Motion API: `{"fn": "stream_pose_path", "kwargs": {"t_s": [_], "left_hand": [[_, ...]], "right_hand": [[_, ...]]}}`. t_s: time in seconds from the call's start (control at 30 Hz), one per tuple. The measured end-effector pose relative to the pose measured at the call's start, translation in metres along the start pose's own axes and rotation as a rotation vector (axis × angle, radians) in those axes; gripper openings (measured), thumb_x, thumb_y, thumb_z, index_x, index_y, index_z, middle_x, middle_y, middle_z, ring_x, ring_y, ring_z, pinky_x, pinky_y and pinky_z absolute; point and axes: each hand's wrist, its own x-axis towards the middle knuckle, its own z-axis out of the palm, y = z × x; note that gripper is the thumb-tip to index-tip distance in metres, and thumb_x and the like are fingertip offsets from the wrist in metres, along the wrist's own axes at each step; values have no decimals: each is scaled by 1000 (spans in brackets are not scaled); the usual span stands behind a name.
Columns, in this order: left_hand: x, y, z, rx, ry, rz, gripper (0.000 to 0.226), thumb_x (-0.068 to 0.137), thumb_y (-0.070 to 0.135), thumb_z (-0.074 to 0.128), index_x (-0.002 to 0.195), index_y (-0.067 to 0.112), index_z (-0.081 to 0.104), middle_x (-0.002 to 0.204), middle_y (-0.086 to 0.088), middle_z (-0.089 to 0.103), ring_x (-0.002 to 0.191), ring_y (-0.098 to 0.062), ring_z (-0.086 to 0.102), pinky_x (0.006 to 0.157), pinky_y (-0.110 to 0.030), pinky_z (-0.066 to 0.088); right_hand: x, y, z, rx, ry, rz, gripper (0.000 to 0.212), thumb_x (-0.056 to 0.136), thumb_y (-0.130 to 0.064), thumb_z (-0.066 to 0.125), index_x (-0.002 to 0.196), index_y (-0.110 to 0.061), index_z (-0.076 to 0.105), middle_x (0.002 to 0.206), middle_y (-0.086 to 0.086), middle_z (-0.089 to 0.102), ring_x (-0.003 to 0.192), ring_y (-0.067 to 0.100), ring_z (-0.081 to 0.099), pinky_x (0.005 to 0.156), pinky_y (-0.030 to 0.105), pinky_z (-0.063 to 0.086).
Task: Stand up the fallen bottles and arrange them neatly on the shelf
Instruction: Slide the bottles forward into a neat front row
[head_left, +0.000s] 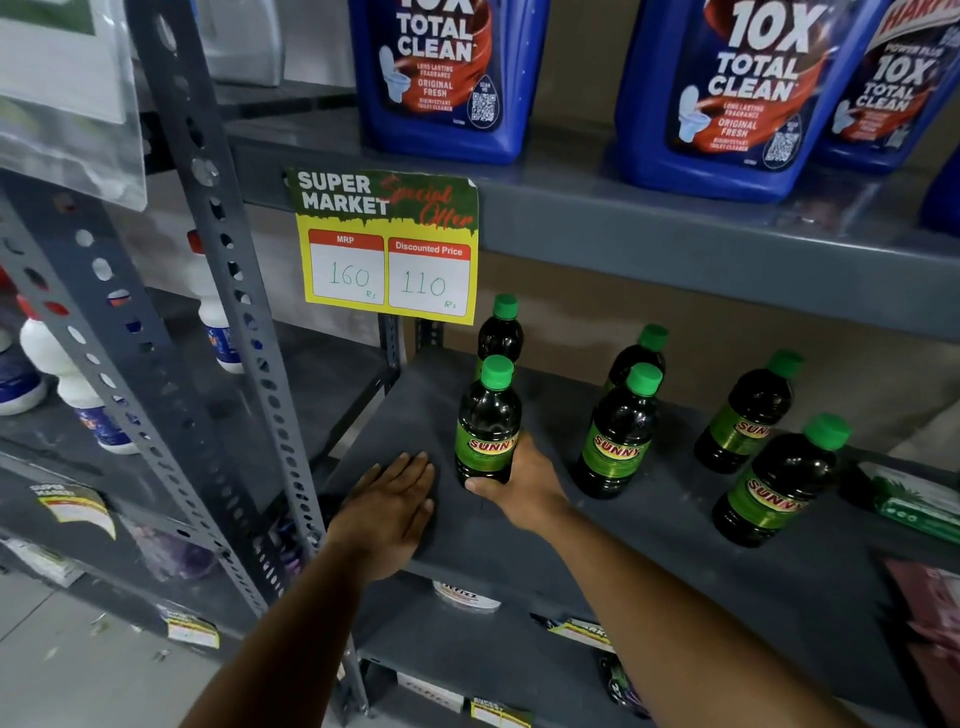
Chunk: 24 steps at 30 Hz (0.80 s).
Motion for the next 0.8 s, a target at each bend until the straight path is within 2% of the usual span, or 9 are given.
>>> {"fn": "stream_pose_path", "kwargs": {"t_s": [0.13, 0.3, 0.43, 0.63, 0.8], "left_hand": [[2, -1, 0, 7, -16, -7, 59, 96, 45, 14, 150, 24, 13, 162, 6, 11, 149, -15, 3, 121, -40, 5], [2, -2, 0, -24, -36, -27, 58, 96, 47, 13, 150, 25, 10, 162, 7, 8, 149, -13, 0, 121, -39, 4], [1, -1, -2, -41, -28, -16, 61, 94, 48, 12, 150, 24, 13, 162, 7, 10, 149, -14, 1, 120, -39, 5], [1, -1, -3, -64, -5, -11, 62, 92, 47, 11, 150, 24, 15, 161, 4, 16, 149, -15, 6, 120, -42, 10], [1, -2, -3, -55, -34, -11, 64, 89, 45, 13, 150, 25, 15, 161, 5, 16, 149, -16, 5, 121, -43, 10]], "right_hand": [[-1, -4, 1, -6, 24, 0, 74, 63, -35, 85, 126, -23, 49, 121, -2, 64, 102, 8, 56, 84, 23, 40], [-11, -5, 7, -48, 89, -10, 73, 58, -40, 87, 119, -20, 53, 119, 4, 63, 111, 20, 59, 93, 33, 48], [-25, -5, 16, -71, 140, -23, 73, 55, -44, 87, 115, -19, 54, 114, 3, 59, 107, 19, 58, 85, 24, 42], [-47, -5, 28, -69, 138, -72, 70, 53, -47, 85, 113, -23, 58, 107, -3, 58, 103, 16, 57, 82, 21, 40], [-63, -4, 37, -75, 127, -71, 77, 54, -49, 85, 120, -24, 55, 112, -3, 56, 105, 15, 56, 84, 21, 41]]}}
